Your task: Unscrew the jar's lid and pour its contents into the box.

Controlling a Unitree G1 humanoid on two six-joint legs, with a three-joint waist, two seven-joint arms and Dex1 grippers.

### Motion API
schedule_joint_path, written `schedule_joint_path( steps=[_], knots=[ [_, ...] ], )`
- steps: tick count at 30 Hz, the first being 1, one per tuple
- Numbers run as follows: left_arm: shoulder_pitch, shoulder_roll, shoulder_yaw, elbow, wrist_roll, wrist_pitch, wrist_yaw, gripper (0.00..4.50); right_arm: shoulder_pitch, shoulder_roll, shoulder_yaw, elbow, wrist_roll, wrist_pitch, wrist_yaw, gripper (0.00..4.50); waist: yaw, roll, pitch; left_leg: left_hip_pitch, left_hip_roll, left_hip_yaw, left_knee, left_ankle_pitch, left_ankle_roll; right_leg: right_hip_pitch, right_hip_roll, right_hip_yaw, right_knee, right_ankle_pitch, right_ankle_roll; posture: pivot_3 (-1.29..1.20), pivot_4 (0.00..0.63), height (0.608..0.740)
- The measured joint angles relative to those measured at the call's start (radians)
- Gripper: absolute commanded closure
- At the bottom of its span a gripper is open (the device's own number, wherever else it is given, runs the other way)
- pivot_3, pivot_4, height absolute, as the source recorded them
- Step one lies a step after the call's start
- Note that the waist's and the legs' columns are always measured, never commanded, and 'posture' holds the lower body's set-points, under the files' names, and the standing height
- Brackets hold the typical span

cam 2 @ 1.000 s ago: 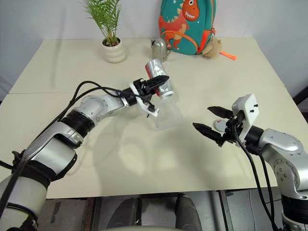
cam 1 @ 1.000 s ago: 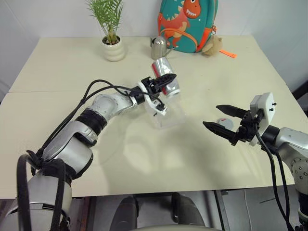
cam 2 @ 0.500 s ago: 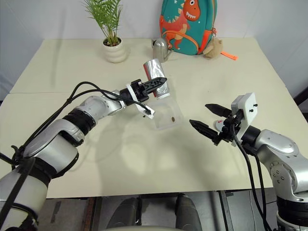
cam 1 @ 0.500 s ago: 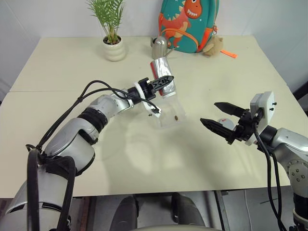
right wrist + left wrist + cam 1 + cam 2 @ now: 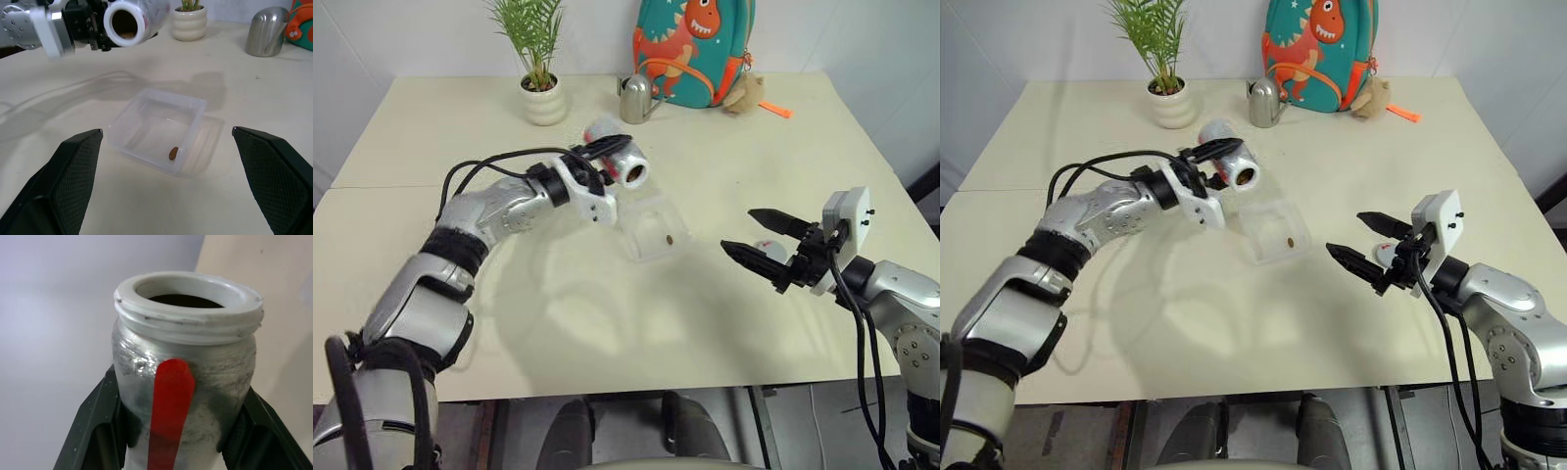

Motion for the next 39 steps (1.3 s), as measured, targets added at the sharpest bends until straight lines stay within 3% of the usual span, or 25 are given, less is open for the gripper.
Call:
schedule_joint_path(
  steps=[2, 5, 10, 15, 23, 36, 39],
  knots=[
    [0.063, -0.033, 0.119, -0.043, -0.217, 0.178, -0.193, 2.58, -0.014, 0.000, 0.003, 0.015, -0.007, -0.005, 0.013, 0.04, -0.001, 0.000, 0.000, 0.000, 0.000, 0.000, 0.001, 0.000, 0.000, 0.000, 0.000, 0.000, 0.002, 0.000, 0.000, 0.00, 0.150, 0.740],
    [0.116, -0.053, 0.266, -0.131, -0.418, 0.462, -0.336, 2.58, -0.045, 0.000, 0.016, 0.049, -0.027, -0.031, 0.038, 0.04, -0.002, 0.000, 0.000, 0.001, 0.000, -0.001, 0.002, 0.000, 0.001, 0.001, 0.000, 0.000, 0.003, 0.000, 0.000, 0.00, 0.150, 0.740],
    [0.199, -0.047, 0.482, -0.283, -0.599, 0.890, -0.351, 2.58, -0.096, 0.000, 0.063, 0.092, -0.064, -0.098, 0.114, 0.04, -0.015, 0.000, 0.000, 0.002, 0.000, -0.001, 0.002, 0.000, 0.001, 0.002, 0.000, 0.001, 0.003, 0.000, 0.000, 0.00, 0.150, 0.740],
    [0.380, -0.055, 0.678, -0.495, -0.725, 1.129, -0.277, 2.58, -0.117, 0.003, 0.125, 0.145, -0.133, -0.172, 0.177, 0.04, -0.028, 0.000, 0.000, 0.002, 0.000, -0.001, 0.001, 0.000, 0.000, 0.001, 0.000, 0.001, 0.003, 0.000, 0.000, 0.00, 0.150, 0.740],
    [0.632, -0.146, 0.889, -0.728, -0.793, 1.046, -0.194, 2.58, -0.148, 0.016, 0.154, 0.168, -0.135, -0.189, 0.222, 0.04, -0.019, -0.002, -0.001, 0.003, 0.000, -0.002, 0.002, 0.001, -0.001, 0.003, 0.000, 0.001, 0.003, 0.001, -0.002, 0.00, 0.150, 0.740],
    [0.773, -0.151, 0.885, -0.622, -0.720, 0.803, -0.221, 2.58, -0.207, 0.037, 0.195, 0.217, -0.183, -0.217, 0.248, 0.04, -0.026, -0.003, -0.002, 0.006, 0.000, -0.002, 0.001, 0.001, -0.001, 0.003, 0.000, 0.001, 0.001, 0.002, -0.004, 0.00, 0.150, 0.740],
    [0.779, -0.151, 0.888, -0.616, -0.722, 0.799, -0.215, 1.58, -0.216, 0.037, 0.195, 0.222, -0.186, -0.218, 0.254, 0.00, -0.025, -0.003, -0.002, 0.006, 0.000, -0.002, 0.001, 0.001, -0.001, 0.003, 0.000, 0.001, 0.001, 0.002, -0.004, 0.00, 0.150, 0.740]
  ],
)
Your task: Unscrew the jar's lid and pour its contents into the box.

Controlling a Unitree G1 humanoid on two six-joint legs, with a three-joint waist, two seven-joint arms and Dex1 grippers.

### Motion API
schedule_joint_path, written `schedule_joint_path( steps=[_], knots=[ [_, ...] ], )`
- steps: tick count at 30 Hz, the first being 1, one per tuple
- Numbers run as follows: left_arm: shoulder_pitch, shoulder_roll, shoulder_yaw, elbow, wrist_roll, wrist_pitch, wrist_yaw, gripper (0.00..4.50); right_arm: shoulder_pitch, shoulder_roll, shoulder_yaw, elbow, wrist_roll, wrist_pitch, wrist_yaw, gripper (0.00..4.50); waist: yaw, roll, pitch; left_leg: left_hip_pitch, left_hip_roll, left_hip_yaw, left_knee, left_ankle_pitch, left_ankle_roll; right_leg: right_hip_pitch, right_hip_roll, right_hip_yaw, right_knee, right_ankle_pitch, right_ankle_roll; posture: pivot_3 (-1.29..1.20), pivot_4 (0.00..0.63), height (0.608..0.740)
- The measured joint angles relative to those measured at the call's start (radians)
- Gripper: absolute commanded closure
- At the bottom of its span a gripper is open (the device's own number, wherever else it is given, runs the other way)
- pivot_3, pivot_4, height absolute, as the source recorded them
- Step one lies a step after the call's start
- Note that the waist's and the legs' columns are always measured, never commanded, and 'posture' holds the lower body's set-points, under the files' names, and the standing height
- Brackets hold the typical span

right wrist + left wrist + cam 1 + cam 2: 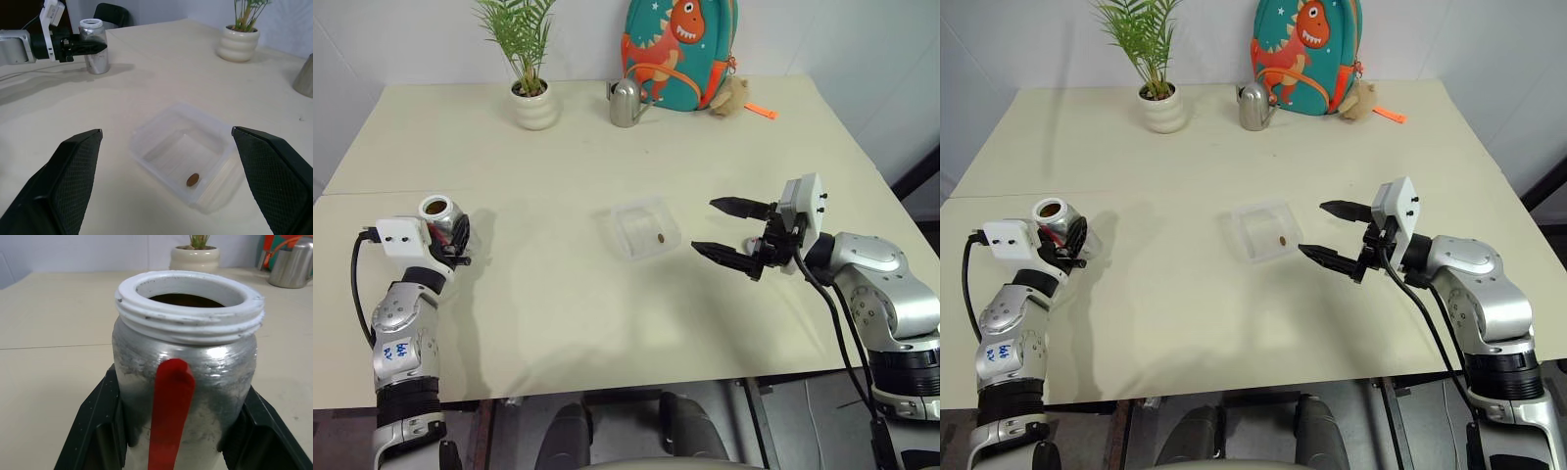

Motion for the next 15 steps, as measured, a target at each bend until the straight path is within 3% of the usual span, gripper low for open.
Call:
schedule_joint_path(
  steps=[5, 11, 15],
  knots=[
    [0.032, 0.000, 0.002, 0.033, -0.001, 0.001, -0.002, 0.02, -0.002, 0.000, 0.000, 0.003, -0.003, 0.000, 0.002, 0.00, 0.000, 0.000, 0.000, 0.000, 0.000, 0.000, -0.001, 0.000, 0.000, 0.000, 0.000, 0.000, 0.000, 0.000, 0.000, 0.00, 0.150, 0.740],
    [0.131, 0.025, 0.004, -0.080, -0.038, 0.047, -0.064, 0.02, -0.006, 0.000, -0.001, 0.002, -0.002, 0.001, 0.009, 0.00, -0.001, 0.000, 0.000, -0.001, 0.000, 0.000, -0.002, 0.000, 0.000, -0.001, 0.000, 0.000, 0.000, 0.000, 0.000, 0.00, 0.150, 0.740],
    [0.250, 0.113, 0.024, -0.157, -0.048, 0.046, -0.157, 0.02, -0.002, -0.002, -0.003, -0.001, 0.000, 0.003, 0.023, 0.00, -0.004, 0.000, 0.000, 0.000, 0.001, 0.001, -0.003, 0.000, 0.000, -0.002, 0.000, 0.000, -0.001, -0.001, -0.002, 0.00, 0.150, 0.740]
  ],
)
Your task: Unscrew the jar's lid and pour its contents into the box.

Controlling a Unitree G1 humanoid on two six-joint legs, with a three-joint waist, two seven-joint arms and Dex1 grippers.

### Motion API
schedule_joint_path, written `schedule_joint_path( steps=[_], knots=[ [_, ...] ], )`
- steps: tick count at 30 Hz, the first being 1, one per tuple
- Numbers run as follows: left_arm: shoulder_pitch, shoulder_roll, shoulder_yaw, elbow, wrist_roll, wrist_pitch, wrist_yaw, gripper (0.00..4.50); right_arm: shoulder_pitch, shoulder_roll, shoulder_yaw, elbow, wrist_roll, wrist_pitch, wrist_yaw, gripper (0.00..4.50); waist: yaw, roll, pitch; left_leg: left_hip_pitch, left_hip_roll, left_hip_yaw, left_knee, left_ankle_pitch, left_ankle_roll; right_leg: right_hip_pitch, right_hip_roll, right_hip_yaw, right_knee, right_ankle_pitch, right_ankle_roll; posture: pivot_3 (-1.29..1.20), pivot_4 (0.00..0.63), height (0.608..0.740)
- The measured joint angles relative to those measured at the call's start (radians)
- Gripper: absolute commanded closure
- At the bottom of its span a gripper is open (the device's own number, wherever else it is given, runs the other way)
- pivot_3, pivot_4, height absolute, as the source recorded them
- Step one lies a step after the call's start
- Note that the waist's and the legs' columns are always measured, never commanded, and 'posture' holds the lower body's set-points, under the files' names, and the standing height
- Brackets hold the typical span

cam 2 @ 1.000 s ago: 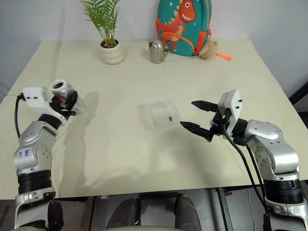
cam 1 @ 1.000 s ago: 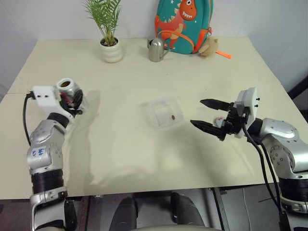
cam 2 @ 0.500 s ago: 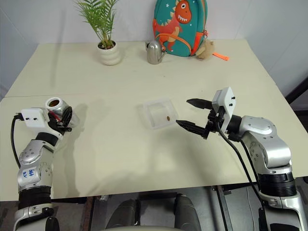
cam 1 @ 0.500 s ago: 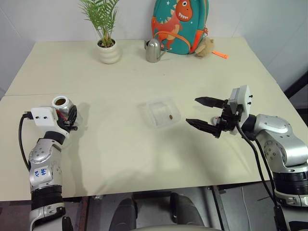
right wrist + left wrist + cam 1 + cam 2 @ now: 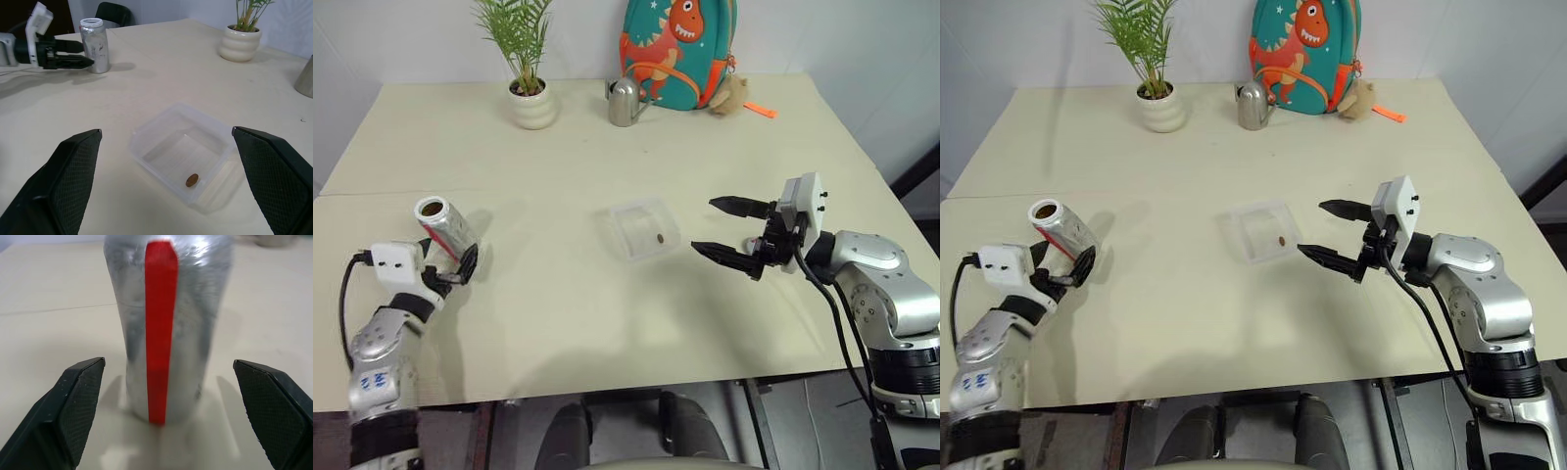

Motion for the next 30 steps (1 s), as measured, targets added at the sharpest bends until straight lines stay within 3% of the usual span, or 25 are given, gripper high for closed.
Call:
schedule_joint_path(
  steps=[6, 12, 16, 21, 30],
  knots=[
    [0.154, 0.158, 0.056, 0.030, 0.006, -0.095, -0.211, 0.02, 0.016, -0.015, -0.005, -0.002, 0.016, 0.002, 0.029, 0.00, 0.004, 0.000, 0.000, 0.000, 0.001, 0.000, 0.000, 0.000, 0.000, 0.000, 0.000, -0.001, 0.000, -0.007, -0.013, 0.00, 0.150, 0.740],
    [0.184, 0.278, 0.076, 0.063, 0.028, -0.242, -0.397, 0.02, 0.026, -0.034, -0.018, 0.002, 0.015, -0.002, 0.050, 0.00, 0.005, -0.001, 0.000, 0.000, 0.001, 0.001, 0.000, 0.000, 0.000, 0.000, -0.001, -0.001, -0.003, -0.007, -0.018, 0.00, 0.150, 0.740],
    [0.148, 0.269, -0.019, -0.068, 0.006, -0.254, -0.478, 0.02, 0.049, -0.057, -0.041, 0.005, 0.008, -0.005, 0.055, 0.00, 0.006, -0.001, 0.000, -0.001, 0.001, 0.002, 0.000, -0.001, -0.001, 0.000, -0.001, -0.001, -0.004, -0.007, -0.018, 0.00, 0.150, 0.740],
    [-0.001, 0.221, -0.173, -0.192, -0.043, -0.169, -0.503, 0.02, 0.056, -0.096, -0.060, 0.024, 0.005, -0.021, 0.070, 0.00, 0.000, -0.001, 0.000, 0.000, 0.002, 0.002, 0.000, -0.001, -0.001, 0.000, 0.000, -0.001, -0.001, 0.000, -0.006, 0.00, 0.150, 0.740],
    [-0.213, 0.207, -0.278, -0.162, -0.057, -0.100, -0.566, 0.02, 0.056, -0.121, -0.119, 0.050, 0.007, -0.020, 0.061, 0.00, 0.000, -0.001, 0.000, 0.000, 0.002, 0.002, 0.000, -0.001, 0.000, 0.000, 0.001, -0.001, -0.002, 0.001, -0.003, 0.00, 0.150, 0.740]
  ],
)
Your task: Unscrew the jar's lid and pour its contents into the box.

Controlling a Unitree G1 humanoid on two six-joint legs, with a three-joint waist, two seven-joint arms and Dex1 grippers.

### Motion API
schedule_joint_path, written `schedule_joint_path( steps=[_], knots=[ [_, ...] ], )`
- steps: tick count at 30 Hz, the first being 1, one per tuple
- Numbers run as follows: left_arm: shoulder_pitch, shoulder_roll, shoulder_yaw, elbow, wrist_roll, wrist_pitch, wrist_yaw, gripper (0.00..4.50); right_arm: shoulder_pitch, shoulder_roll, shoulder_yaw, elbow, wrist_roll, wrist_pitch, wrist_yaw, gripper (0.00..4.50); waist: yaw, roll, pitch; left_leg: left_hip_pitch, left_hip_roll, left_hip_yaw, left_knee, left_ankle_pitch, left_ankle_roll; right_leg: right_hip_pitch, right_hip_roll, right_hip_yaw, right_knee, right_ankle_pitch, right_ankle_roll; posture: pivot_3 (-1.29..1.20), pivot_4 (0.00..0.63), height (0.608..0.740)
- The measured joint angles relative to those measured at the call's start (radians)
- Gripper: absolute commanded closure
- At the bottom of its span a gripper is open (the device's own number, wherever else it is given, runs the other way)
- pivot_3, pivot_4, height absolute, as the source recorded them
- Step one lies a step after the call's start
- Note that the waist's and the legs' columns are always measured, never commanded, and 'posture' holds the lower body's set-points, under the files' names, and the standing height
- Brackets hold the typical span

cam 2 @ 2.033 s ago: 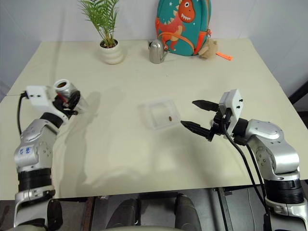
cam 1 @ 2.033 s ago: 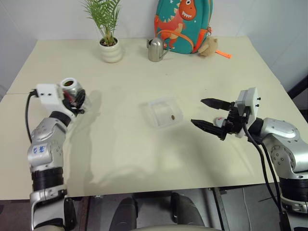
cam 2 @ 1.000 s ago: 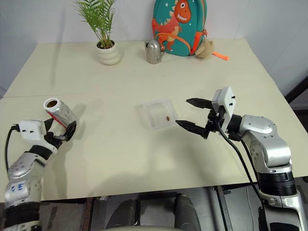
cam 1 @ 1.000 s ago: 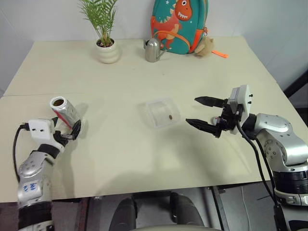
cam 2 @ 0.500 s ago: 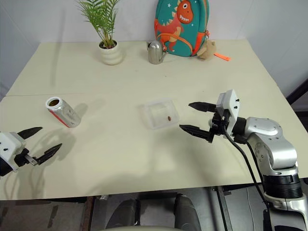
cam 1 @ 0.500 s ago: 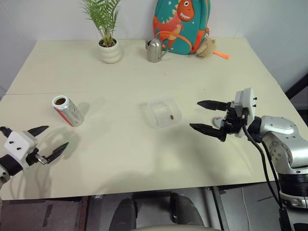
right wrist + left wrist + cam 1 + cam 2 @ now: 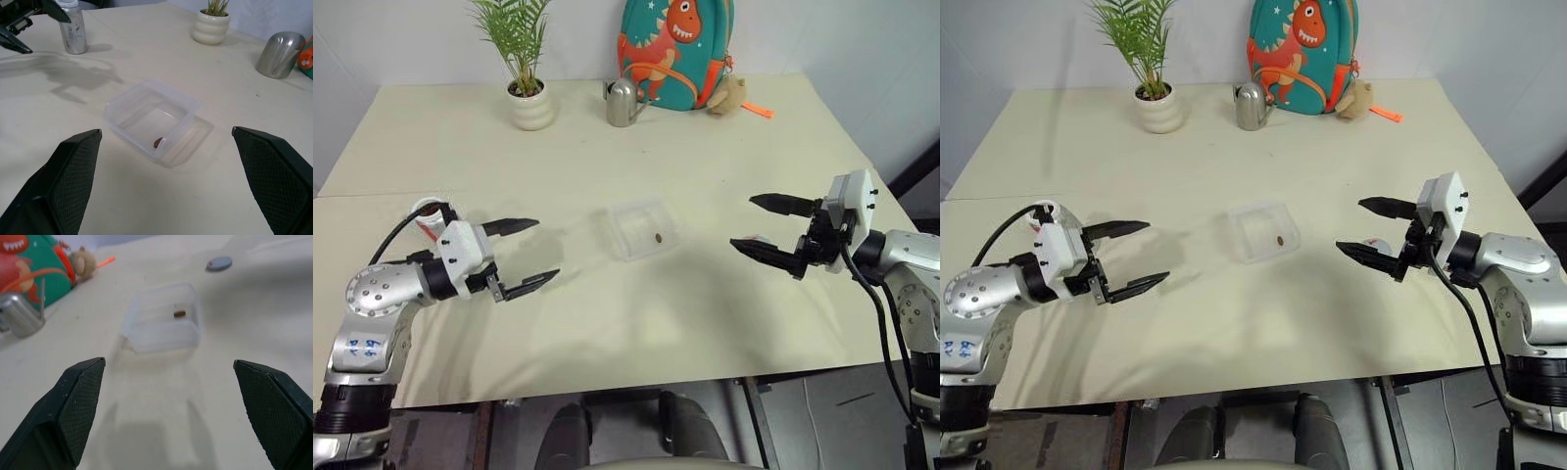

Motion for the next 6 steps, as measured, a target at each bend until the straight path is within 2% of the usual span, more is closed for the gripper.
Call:
schedule_joint_path(
  steps=[6],
  knots=[
    [-0.036, -0.016, -0.012, 0.019, -0.001, 0.028, -0.011, 0.02, 0.062, 0.000, -0.002, -0.030, 0.001, 0.001, -0.010, 0.00, 0.004, 0.000, 0.000, -0.002, 0.000, 0.000, 0.000, 0.000, 0.001, 0.000, 0.000, 0.000, -0.001, 0.000, 0.001, 0.00, 0.150, 0.740]
  ],
)
